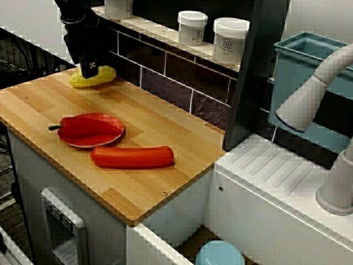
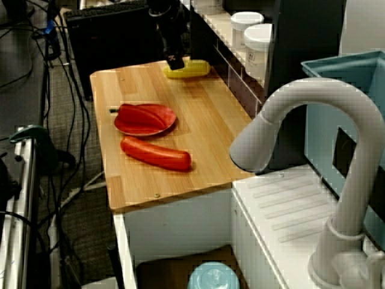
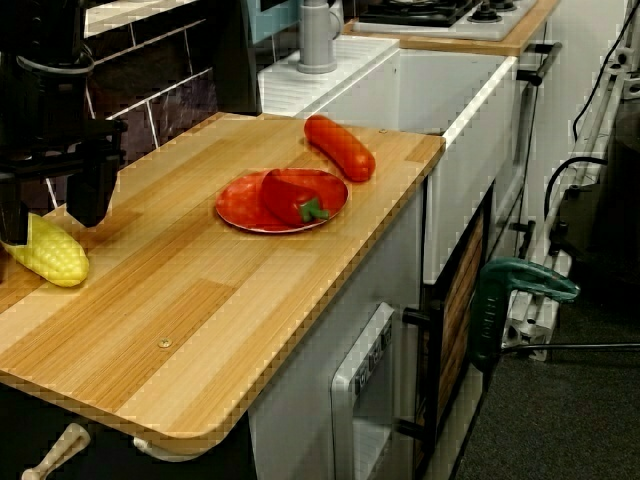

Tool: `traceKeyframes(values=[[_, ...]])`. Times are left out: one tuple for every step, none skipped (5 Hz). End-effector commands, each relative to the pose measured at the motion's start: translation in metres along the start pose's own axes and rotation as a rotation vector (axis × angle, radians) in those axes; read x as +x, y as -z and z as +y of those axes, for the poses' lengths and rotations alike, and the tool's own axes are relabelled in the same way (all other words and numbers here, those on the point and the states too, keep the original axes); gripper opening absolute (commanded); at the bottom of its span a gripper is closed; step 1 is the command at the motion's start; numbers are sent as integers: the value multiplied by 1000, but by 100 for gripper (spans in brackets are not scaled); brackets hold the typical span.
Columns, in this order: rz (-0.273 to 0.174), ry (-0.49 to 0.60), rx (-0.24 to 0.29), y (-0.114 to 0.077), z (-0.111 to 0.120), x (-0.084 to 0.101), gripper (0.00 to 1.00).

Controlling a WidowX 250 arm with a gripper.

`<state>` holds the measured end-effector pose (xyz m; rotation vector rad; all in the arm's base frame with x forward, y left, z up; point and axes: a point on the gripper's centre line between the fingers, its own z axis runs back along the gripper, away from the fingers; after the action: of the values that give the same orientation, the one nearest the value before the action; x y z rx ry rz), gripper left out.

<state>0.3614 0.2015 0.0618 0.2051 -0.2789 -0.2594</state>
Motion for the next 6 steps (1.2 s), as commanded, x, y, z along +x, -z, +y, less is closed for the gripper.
traceKeyframes(values=[[-13, -3, 49, 1, 8, 4, 100], [-6, -7, 56, 6, 8, 5, 100], [8, -3, 43, 9, 9, 4, 0], [18, -9, 23, 6, 12, 1, 0], [17, -15, 4, -1, 16, -5, 0], [24, -20, -5, -4, 20, -14, 0]])
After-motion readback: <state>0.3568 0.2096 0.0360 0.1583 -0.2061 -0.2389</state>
